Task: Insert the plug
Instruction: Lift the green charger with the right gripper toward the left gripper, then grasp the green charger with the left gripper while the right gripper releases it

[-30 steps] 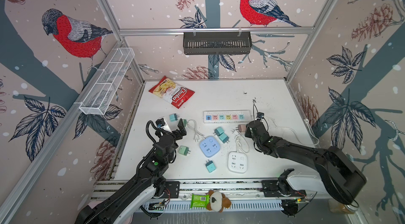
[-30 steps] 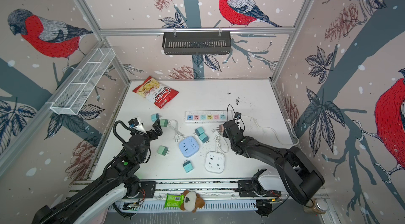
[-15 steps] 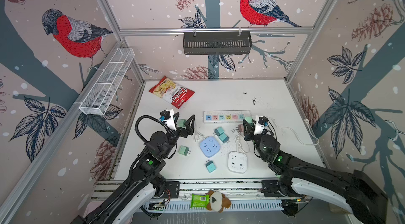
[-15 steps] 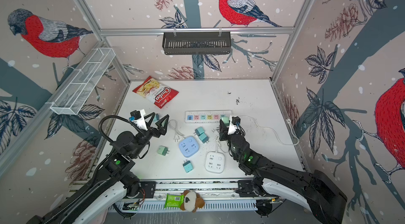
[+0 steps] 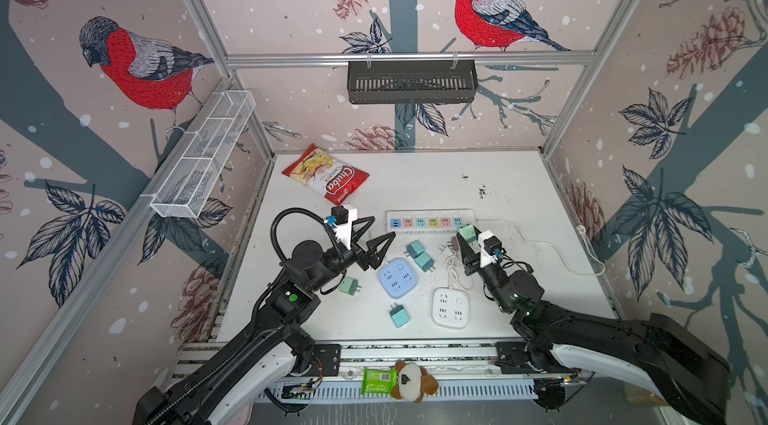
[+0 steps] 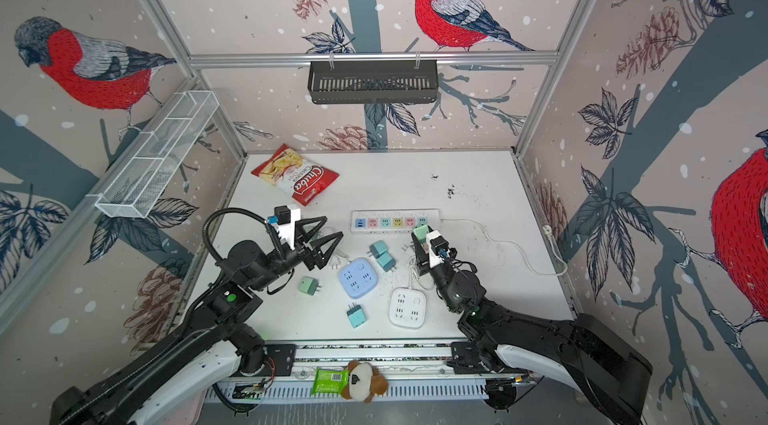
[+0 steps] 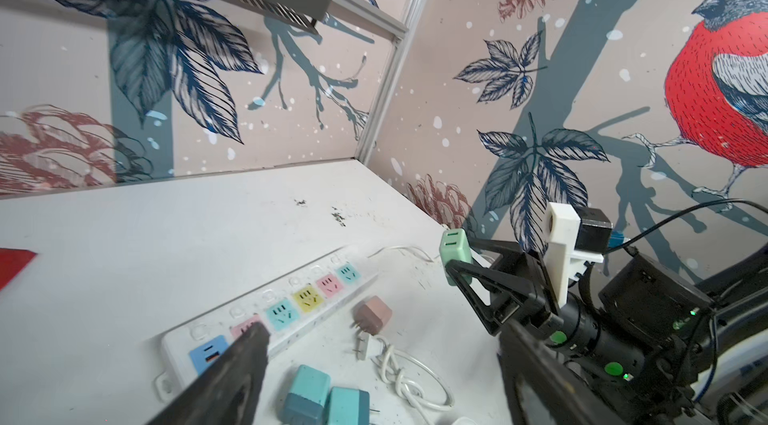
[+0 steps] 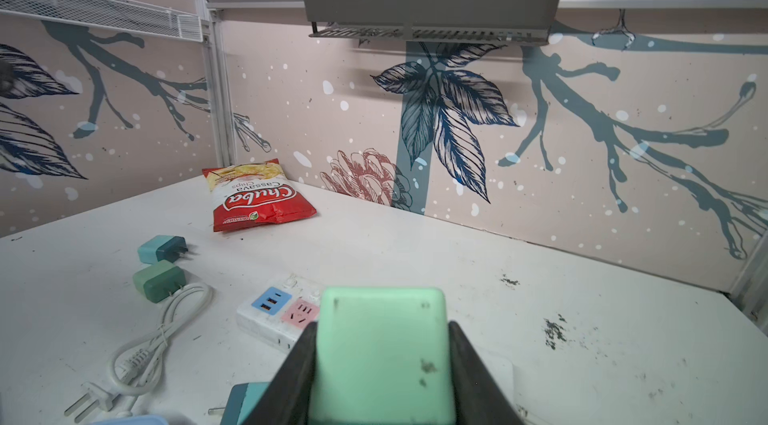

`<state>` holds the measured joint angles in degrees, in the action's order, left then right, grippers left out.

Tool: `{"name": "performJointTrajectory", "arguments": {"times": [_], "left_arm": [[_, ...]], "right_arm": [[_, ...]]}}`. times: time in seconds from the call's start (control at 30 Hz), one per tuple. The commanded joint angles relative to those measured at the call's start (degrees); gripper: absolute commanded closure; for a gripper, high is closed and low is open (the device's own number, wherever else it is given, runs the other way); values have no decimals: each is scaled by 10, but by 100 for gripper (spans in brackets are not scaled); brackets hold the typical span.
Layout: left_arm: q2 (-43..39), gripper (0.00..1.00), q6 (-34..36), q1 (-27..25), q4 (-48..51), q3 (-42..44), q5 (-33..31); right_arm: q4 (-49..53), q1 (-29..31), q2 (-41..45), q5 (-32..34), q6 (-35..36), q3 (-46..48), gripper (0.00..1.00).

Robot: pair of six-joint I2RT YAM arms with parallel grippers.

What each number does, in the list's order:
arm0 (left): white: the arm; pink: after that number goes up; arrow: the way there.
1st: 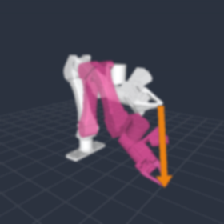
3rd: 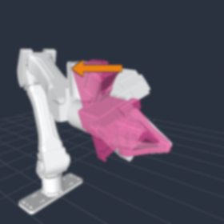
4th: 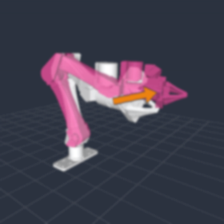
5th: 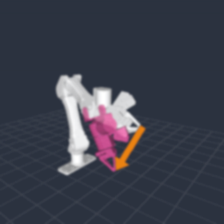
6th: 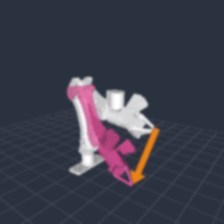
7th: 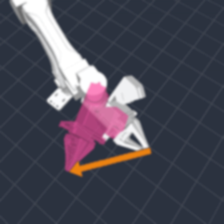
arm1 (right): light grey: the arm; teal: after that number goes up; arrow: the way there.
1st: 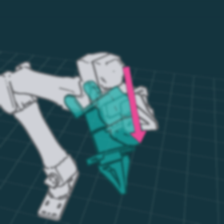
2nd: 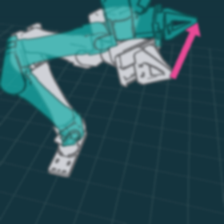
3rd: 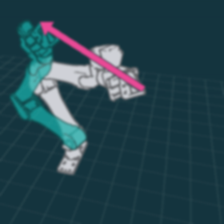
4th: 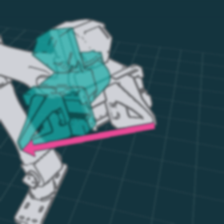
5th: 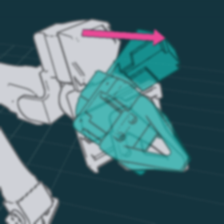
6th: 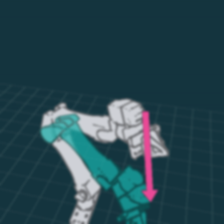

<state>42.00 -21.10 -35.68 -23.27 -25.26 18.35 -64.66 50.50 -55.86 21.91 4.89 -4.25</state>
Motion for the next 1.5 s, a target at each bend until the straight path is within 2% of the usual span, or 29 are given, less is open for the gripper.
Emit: {"name": "performJointTrajectory", "arguments": {"times": [0.0, 0.2, 0.37, 0.5, 0.87, 1.3, 1.47], "left_arm": [[39, 16, 3, -27, -52, -21, 33], [117, 18, 25, -90, -41, -67, 2], [172, 20, 15, -103, -72, -83, 37], [210, 22, 4, -108, -57, -107, 60], [318, 28, 8, -148, -27, -172, 66], [425, 52, 11, -171, 11, -258, 97], [433, 72, 15, -182, 20, -269, 96]], "right_arm": [[-47, 5, -6, -38, 25, -3, 98], [-73, 17, -16, -50, 46, 8, 98], [-95, 37, -9, -55, 61, 22, 98], [-104, 59, -5, -47, 81, 29, 98], [-97, 87, 16, -45, 95, 36, 98], [-105, 90, 19, -35, 108, 44, 98], [-114, 90, 16, -30, 109, 48, 98]]}}
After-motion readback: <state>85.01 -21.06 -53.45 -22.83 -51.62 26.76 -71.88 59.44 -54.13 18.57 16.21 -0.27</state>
